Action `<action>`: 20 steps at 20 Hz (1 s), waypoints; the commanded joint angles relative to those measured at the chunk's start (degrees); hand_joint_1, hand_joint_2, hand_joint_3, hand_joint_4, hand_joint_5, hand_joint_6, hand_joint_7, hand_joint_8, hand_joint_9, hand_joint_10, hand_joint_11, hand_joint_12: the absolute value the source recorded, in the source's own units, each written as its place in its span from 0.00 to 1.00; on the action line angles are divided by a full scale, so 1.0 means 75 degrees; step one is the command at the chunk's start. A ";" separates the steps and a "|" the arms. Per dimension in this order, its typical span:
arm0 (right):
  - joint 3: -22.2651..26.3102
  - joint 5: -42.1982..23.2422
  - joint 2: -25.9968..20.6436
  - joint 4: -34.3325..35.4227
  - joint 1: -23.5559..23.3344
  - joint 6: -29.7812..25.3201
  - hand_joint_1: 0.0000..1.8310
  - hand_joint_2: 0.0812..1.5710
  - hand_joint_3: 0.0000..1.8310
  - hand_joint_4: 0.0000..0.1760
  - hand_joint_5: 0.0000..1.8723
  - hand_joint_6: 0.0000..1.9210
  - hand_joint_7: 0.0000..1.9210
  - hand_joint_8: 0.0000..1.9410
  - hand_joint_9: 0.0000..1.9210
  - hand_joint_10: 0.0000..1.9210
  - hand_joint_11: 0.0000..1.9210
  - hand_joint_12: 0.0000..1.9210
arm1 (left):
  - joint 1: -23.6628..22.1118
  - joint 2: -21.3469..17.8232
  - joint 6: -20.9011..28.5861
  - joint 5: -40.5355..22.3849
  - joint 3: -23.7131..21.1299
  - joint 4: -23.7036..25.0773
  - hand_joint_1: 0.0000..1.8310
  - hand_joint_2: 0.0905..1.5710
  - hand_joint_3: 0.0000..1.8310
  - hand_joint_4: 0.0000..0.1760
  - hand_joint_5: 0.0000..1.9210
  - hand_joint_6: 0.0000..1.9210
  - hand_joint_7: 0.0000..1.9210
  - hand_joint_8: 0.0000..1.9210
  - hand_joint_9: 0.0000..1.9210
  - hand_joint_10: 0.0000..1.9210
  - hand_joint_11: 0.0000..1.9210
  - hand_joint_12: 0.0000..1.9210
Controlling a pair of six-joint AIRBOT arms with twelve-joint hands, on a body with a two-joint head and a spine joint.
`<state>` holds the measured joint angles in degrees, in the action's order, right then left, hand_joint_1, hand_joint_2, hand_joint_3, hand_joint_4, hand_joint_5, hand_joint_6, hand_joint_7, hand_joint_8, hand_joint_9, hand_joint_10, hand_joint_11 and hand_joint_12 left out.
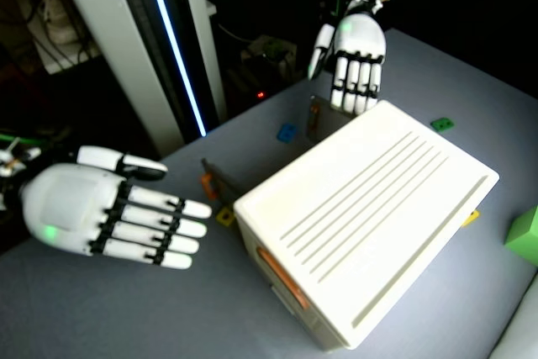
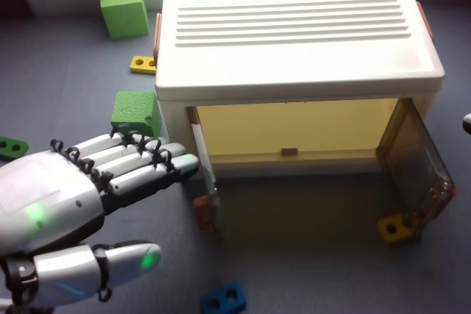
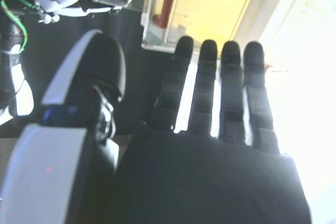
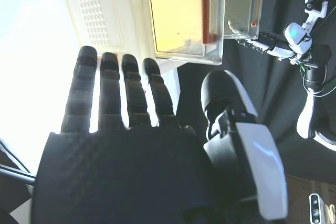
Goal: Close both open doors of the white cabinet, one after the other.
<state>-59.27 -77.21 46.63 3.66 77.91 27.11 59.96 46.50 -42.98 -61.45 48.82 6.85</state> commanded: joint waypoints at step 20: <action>-0.0069 -0.0821 0.0024 0.0222 -0.0043 -0.0056 0.00 0.90 0.00 0.08 0.05 0.00 0.05 0.00 0.05 0.00 0.08 0.01 | -0.1023 0.0751 0.0419 -0.0426 0.0452 0.0717 0.00 0.93 0.00 0.00 0.04 0.00 0.04 0.00 0.04 0.00 0.00 0.10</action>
<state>-59.44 -77.19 46.76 3.88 77.91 27.07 52.93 51.88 -40.16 -58.26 52.12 12.67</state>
